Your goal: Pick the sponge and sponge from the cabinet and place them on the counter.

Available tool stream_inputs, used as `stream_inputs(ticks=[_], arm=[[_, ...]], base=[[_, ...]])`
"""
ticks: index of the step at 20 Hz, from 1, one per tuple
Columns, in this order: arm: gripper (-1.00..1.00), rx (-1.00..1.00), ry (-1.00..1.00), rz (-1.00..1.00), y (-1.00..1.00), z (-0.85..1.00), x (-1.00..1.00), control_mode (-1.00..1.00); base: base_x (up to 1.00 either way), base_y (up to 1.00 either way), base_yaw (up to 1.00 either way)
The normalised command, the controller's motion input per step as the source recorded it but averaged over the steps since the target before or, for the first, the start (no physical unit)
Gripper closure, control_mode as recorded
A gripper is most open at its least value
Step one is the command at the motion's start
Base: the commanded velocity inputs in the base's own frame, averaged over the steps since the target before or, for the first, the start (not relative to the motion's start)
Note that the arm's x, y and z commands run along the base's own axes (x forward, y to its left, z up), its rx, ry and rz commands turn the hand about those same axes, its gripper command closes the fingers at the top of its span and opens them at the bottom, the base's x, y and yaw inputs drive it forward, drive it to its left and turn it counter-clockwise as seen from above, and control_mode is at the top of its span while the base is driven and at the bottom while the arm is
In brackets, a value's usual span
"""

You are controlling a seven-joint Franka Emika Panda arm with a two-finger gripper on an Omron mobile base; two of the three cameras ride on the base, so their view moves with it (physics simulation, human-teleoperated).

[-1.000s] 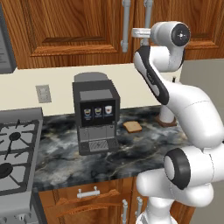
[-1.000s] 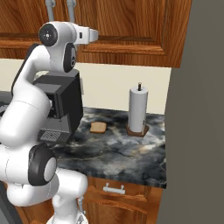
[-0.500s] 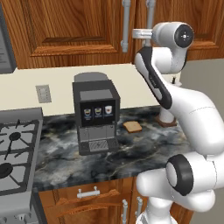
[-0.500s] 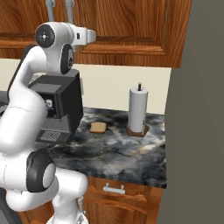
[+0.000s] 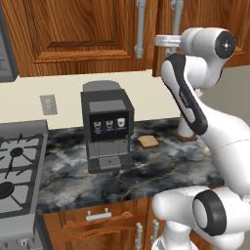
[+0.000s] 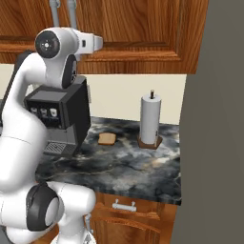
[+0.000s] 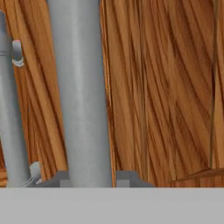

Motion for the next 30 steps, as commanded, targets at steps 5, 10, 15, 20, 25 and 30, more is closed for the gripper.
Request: stream_inputs(ticks=[5,10,15,20,25,30], arm=[[1.0,0.0,0.01,0.06,-0.41,0.16,-0.63,-1.0],[1.0,0.0,0.04,0.06,-0.4,0.14,-0.62,-1.0],[1.0,0.0,0.02,0.05,-0.42,0.15,-0.72,-1.0],[1.0,0.0,0.0,0.05,-0.48,0.07,-0.75,-1.0],[1.0,0.0,0.0,0.05,-0.52,0.0,-0.68,-1.0],[1.0,0.02,0.0,0.03,-0.53,0.02,-0.62,-1.0]], base=[[0.0,0.0,0.0],[0.0,0.0,0.0],[0.0,0.0,0.0],[0.0,0.0,0.0],[0.0,0.0,0.0],[0.0,0.0,0.0]])
